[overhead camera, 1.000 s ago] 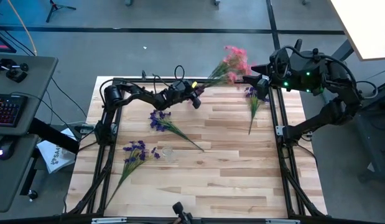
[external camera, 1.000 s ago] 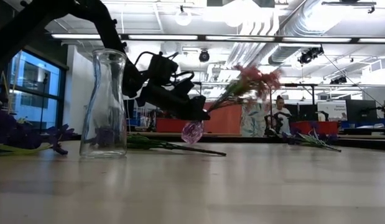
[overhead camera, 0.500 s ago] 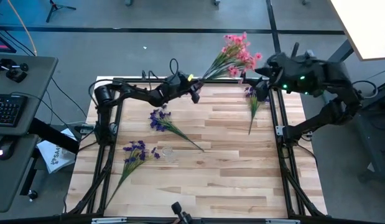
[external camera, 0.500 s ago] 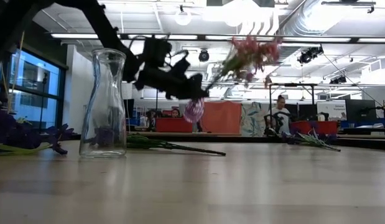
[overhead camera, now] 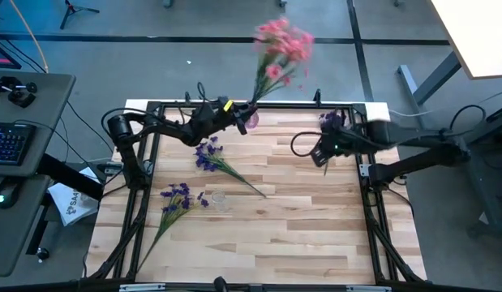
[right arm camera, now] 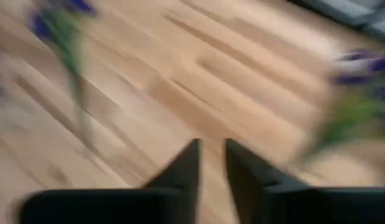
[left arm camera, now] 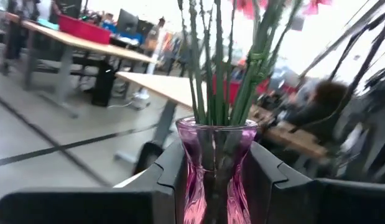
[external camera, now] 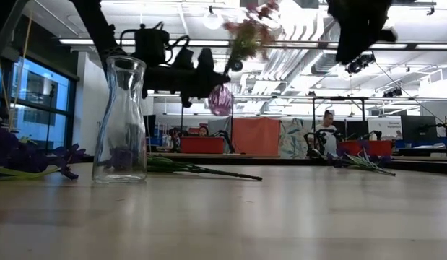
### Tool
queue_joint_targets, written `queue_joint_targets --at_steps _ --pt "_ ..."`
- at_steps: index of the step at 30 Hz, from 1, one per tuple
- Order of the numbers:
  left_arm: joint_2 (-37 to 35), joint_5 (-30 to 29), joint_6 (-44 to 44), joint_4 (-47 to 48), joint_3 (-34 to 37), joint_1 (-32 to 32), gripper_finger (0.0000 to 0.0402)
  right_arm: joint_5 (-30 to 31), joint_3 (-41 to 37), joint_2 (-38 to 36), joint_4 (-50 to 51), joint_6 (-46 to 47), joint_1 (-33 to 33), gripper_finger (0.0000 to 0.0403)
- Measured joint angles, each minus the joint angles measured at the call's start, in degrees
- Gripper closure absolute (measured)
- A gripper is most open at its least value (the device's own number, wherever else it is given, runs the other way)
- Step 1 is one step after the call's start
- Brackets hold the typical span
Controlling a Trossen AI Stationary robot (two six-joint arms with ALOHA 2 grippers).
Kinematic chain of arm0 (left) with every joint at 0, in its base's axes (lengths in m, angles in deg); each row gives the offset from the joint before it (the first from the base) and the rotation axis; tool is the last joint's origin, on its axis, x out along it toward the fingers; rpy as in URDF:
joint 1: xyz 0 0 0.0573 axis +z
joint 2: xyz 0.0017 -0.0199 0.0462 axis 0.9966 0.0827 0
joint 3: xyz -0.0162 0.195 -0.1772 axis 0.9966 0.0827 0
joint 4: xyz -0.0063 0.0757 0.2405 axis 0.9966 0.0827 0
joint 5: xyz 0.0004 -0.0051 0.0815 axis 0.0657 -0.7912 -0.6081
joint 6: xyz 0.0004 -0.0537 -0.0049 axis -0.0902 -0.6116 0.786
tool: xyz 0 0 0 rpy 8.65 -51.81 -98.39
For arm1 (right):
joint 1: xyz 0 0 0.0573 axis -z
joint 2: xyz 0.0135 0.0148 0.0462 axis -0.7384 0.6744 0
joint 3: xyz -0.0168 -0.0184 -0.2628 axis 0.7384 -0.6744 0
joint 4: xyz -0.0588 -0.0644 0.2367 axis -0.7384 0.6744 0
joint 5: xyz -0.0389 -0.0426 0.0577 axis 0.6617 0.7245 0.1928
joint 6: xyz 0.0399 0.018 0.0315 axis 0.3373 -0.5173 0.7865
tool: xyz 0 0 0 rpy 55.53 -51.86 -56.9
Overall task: Sort flowers into vase by color
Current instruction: Adjust the pink flowers on the purple vase
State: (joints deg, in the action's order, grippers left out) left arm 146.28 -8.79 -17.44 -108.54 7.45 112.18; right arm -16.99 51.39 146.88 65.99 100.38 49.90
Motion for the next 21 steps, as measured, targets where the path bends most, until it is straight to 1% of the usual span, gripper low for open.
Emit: queue_joint_targets --at_steps 1,2,4,5,7,9,11,14,16,21 --pt "0.13 -0.01 -1.31 -1.46 0.30 -0.59 0.0319 -0.43 -4.36 -1.76 -7.14 1.08 0.00 0.0373" --pt "0.27 0.04 -2.27 -2.44 0.32 -1.24 0.0319 -0.77 -8.84 -3.28 -15.30 1.45 0.10 0.0387" --pt "0.75 0.13 -3.10 -3.69 -0.33 -2.72 0.0319 -0.76 -15.51 -4.76 -30.39 1.57 0.96 0.0383" --pt "1.08 0.13 -3.15 -3.83 -1.02 -3.51 0.0319 -0.75 -17.99 -4.88 -36.29 1.56 1.80 0.0382" --pt "2.08 0.13 -3.21 -3.86 -2.64 -5.15 0.0319 -0.70 -21.43 -4.07 -45.08 1.02 4.04 0.0390" --pt "3.89 0.04 -2.74 -3.67 -5.30 -6.80 0.0319 -1.25 -22.81 -2.68 -50.04 -1.68 6.91 0.0399" --pt "6.14 0.09 -0.88 -3.70 -8.52 -8.41 0.0319 -3.84 -22.90 -1.85 -53.44 -5.66 10.23 0.0397" --pt "8.07 0.04 2.84 -2.52 -12.25 -10.02 0.0319 -10.03 -20.43 -1.63 -53.60 -13.41 15.16 0.0399" --pt "8.24 -1.24 7.83 -1.90 -13.89 -10.68 0.0319 -13.19 -17.74 -2.02 -51.68 -19.27 17.81 0.0401" --pt "7.41 -5.25 23.11 1.74 -18.63 -12.01 0.0319 -15.92 -9.79 -2.08 -43.10 -34.27 24.29 0.0402"
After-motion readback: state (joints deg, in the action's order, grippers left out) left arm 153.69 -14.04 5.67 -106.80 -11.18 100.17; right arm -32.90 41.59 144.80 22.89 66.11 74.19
